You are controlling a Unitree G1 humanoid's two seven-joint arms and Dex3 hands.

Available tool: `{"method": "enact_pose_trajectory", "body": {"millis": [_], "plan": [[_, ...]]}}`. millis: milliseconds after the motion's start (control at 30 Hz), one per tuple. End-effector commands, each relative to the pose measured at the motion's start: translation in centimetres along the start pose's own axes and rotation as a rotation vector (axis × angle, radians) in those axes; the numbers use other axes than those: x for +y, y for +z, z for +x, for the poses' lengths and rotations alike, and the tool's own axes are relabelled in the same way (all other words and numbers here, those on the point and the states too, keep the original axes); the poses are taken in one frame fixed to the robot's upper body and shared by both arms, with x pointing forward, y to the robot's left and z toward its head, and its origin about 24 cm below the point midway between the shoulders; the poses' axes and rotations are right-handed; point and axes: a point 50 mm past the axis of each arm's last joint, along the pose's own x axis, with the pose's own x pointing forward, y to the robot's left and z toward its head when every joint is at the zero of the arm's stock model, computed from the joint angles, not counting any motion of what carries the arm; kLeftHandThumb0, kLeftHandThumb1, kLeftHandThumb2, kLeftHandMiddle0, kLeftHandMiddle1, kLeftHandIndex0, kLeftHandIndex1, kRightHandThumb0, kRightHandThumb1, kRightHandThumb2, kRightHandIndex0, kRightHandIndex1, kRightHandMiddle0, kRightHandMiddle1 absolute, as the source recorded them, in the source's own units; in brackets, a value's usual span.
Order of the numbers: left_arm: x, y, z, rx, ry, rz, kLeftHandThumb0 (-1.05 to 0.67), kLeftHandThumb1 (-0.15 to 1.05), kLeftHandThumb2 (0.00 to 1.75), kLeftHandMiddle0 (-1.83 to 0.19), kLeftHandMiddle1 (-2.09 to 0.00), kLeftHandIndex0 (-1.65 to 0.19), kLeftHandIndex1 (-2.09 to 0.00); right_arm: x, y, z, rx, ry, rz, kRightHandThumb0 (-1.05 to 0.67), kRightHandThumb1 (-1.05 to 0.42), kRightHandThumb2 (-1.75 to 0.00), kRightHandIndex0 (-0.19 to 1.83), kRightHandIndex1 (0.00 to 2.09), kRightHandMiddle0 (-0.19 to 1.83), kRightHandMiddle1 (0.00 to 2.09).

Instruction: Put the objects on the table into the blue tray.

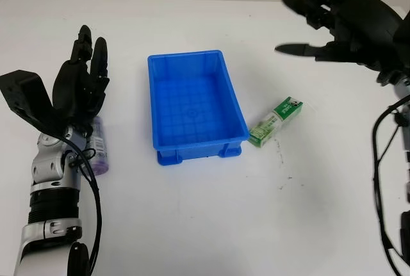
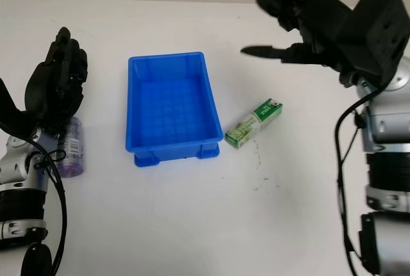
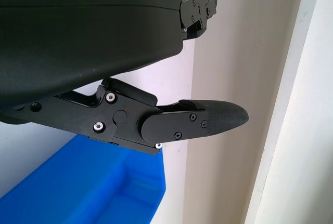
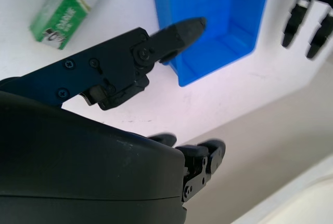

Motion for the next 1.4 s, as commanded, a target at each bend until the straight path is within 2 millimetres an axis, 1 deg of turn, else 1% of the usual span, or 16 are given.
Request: {"method": "enact_pose_trajectory", "body": {"millis": [0, 100, 233, 333, 433, 733, 867, 1033, 1067, 1100, 1133, 1167, 1233, 1300, 1333, 1367], "plan": [[-0.3, 1.0, 0.4, -0.031, -0.013, -0.002, -0.66, 1.05, 0.47, 0.19, 0.00, 0.19, 0.00, -0.3, 1.1, -0.4, 0.015, 0.073, -0.168, -0.35, -0.72, -0.05, 0.46, 0.23, 0.43, 0.19], [-0.3, 1.1, 0.4, -0.029, -0.010, 0.001, -0.66, 1.05, 0.47, 0.19, 0.00, 0.19, 0.00, 0.5, 1.2, -0.6, 0.051, 0.186, -0.367, -0.40, -0.72, -0.05, 0.49, 0.17, 0.50, 0.10], [-0.2, 1.1, 0.4, -0.023, -0.009, 0.007, -0.66, 1.05, 0.47, 0.19, 0.00, 0.19, 0.00, 2.1, 0.8, -0.5, 0.065, 0.275, -0.499, -0.39, -0.74, -0.06, 0.47, 0.11, 0.50, 0.06], [-0.2, 1.0, 0.5, -0.017, -0.010, 0.010, -0.67, 1.05, 0.46, 0.19, 0.00, 0.19, 0.00, 3.4, 0.6, -0.5, 0.063, 0.317, -0.555, -0.30, -0.75, -0.06, 0.44, 0.09, 0.46, 0.04], [-0.1, 1.1, 0.4, -0.020, -0.011, 0.013, -0.67, 1.05, 0.45, 0.19, 0.00, 0.19, 0.00, 4.4, 0.0, -0.4, 0.073, 0.341, -0.568, -0.29, -0.76, -0.06, 0.42, 0.07, 0.44, 0.04], [-0.1, 1.1, 0.4, -0.019, -0.011, 0.016, -0.65, 1.05, 0.48, 0.19, 0.00, 0.19, 0.00, 6.6, -1.8, -0.3, 0.085, 0.387, -0.592, -0.36, -0.80, -0.06, 0.37, 0.04, 0.40, 0.04], [-0.1, 1.0, 0.4, -0.019, -0.014, 0.014, -0.66, 1.05, 0.46, 0.19, 0.00, 0.19, 0.00, 8.3, -2.8, -0.5, 0.063, 0.404, -0.702, -0.42, -0.80, -0.06, 0.43, 0.08, 0.45, 0.07], [-0.1, 1.0, 0.3, -0.017, -0.020, 0.019, -0.67, 1.05, 0.45, 0.19, 0.00, 0.19, 0.00, 10.6, -4.3, -1.0, -0.014, 0.402, -0.799, -0.36, -0.82, -0.06, 0.58, 0.16, 0.60, 0.16], [-0.1, 1.0, 0.3, -0.017, -0.020, 0.022, -0.67, 1.05, 0.46, 0.19, 0.00, 0.19, 0.00, 11.0, -4.6, -1.1, -0.036, 0.398, -0.820, -0.36, -0.83, -0.06, 0.60, 0.22, 0.55, 0.37], [-0.1, 1.0, 0.3, -0.017, -0.019, 0.023, -0.67, 1.05, 0.46, 0.19, 0.00, 0.19, 0.00, 11.2, -4.9, -1.2, -0.052, 0.398, -0.844, -0.37, -0.84, -0.05, 0.61, 0.35, 0.44, 0.70], [0.0, 1.0, 0.3, -0.017, -0.019, 0.023, -0.67, 1.05, 0.46, 0.19, 0.00, 0.19, 0.00, 11.5, -5.2, -1.3, -0.072, 0.395, -0.877, -0.39, -0.85, -0.05, 0.51, 0.67, 0.36, 1.00], [0.0, 1.0, 0.3, -0.017, -0.018, 0.023, -0.66, 1.05, 0.45, 0.19, 0.00, 0.19, 0.00, 11.7, -5.5, -1.4, -0.090, 0.393, -0.914, -0.40, -0.86, -0.05, 0.43, 0.95, 0.34, 1.13], [0.0, 1.0, 0.3, -0.017, -0.016, 0.023, -0.66, 1.05, 0.45, 0.19, 0.00, 0.19, 0.00, 12.0, -6.0, -1.5, -0.134, 0.369, -0.976, -0.43, -0.88, -0.06, 0.40, 1.30, 0.36, 1.25], [0.1, 0.9, 0.3, -0.015, -0.016, 0.023, -0.66, 1.05, 0.46, 0.19, 0.00, 0.19, 0.00, 12.2, -6.5, -1.5, -0.174, 0.335, -1.033, -0.46, -0.89, -0.06, 0.42, 1.47, 0.36, 1.21], [0.1, 0.9, 0.3, -0.014, -0.016, 0.023, -0.66, 1.05, 0.46, 0.19, 0.00, 0.19, 0.00, 12.2, -6.7, -1.6, -0.197, 0.307, -1.050, -0.48, -0.90, -0.06, 0.46, 1.74, 0.40, 1.21], [0.1, 0.9, 0.3, -0.015, -0.016, 0.021, -0.66, 1.05, 0.46, 0.19, 0.00, 0.19, 0.00, 12.2, -6.8, -1.5, -0.211, 0.289, -1.060, -0.49, -0.91, -0.06, 0.50, 1.91, 0.41, 1.28]]}}
